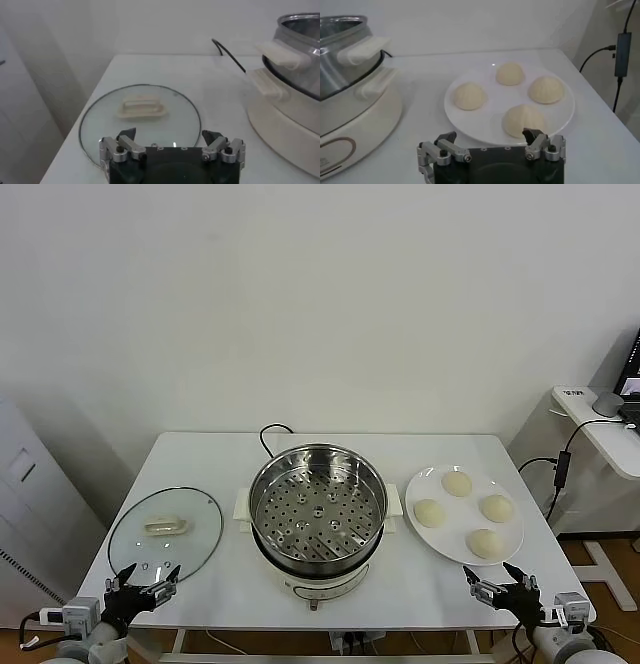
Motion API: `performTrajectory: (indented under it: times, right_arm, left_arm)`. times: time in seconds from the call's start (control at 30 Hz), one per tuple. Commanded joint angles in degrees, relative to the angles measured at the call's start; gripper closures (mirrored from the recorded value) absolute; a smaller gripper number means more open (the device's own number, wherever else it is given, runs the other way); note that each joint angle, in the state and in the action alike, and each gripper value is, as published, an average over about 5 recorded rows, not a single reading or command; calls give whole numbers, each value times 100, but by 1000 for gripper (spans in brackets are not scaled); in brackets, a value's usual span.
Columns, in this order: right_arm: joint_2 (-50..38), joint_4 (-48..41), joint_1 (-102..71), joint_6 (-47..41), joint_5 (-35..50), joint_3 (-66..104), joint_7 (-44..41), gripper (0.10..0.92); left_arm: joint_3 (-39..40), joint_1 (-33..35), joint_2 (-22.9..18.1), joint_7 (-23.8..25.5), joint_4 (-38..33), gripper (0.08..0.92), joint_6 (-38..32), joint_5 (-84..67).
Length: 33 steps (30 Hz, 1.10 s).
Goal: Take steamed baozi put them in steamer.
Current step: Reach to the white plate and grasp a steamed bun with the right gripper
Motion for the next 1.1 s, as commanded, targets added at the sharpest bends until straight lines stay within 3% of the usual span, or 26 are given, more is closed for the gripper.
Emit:
performTrajectory:
  times: [0.03,0.2,0.43,0.67,0.83,1.1]
  right_arm:
    - [12,2,-2,-3,17,-2,12,203]
    - [-27,-46,47,102,-457,60,-214,203]
    - [-559,-726,1103,753,-3581,113,-679,203]
    - [-1376,-1506,2118,1461,-5543,-281,-802,203]
    - [-1854,-2067,2801,1640,-6072,-548,-1165,203]
    - [-2298,-3047,4391,1807,-6286,-1598,-2881,203]
  left_arm:
    - [0,1,3,3,0,177,6,-14]
    - [-4,11,2,5,1,177,1,-14]
    - [-36,21,-7,4,-10,177,2,10]
    - [46,-112,-17,12,-6,177,68,53]
    - [157,-270,-19,18,24,177,124,70]
    - [160,-310,16,27,88,177,127,91]
